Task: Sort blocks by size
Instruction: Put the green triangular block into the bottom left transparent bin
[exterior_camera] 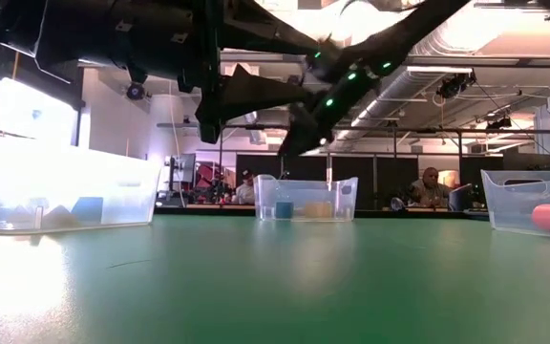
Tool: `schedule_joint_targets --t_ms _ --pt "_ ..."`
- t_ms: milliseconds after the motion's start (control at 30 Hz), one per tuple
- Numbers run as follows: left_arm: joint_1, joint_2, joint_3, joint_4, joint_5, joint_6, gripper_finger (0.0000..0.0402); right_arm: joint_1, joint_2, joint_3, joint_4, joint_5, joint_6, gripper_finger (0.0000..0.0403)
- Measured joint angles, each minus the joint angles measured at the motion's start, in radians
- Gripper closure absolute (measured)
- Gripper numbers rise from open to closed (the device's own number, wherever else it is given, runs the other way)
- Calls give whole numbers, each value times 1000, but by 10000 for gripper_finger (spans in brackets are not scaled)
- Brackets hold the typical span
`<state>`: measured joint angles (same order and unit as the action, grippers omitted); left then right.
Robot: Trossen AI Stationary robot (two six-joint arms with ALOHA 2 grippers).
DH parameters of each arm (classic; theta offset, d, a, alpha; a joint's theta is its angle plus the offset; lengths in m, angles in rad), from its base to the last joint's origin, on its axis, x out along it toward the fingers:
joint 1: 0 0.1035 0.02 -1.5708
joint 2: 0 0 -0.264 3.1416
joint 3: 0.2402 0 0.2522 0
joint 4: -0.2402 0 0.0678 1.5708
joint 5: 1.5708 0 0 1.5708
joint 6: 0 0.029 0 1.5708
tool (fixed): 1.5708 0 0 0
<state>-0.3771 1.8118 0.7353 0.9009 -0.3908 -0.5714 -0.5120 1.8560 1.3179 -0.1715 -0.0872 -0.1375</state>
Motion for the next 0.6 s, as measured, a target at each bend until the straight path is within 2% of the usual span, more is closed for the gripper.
schedule_joint_targets --t_ms 200,400,467,533,600 --pt "0 0 0 23 -15 74 194 118 -271 -377 306 -31 11 169" --pt "16 0 1 103 -4 293 201 324 -477 -775 694 -12 97 169" --pt "43 0 4 141 50 336 204 405 -494 -886 841 42 133 169" --pt "86 1 26 160 150 375 207 477 -494 -976 954 110 165 169" --pt "138 -6 64 117 248 395 209 543 -494 -1034 1016 181 196 169"
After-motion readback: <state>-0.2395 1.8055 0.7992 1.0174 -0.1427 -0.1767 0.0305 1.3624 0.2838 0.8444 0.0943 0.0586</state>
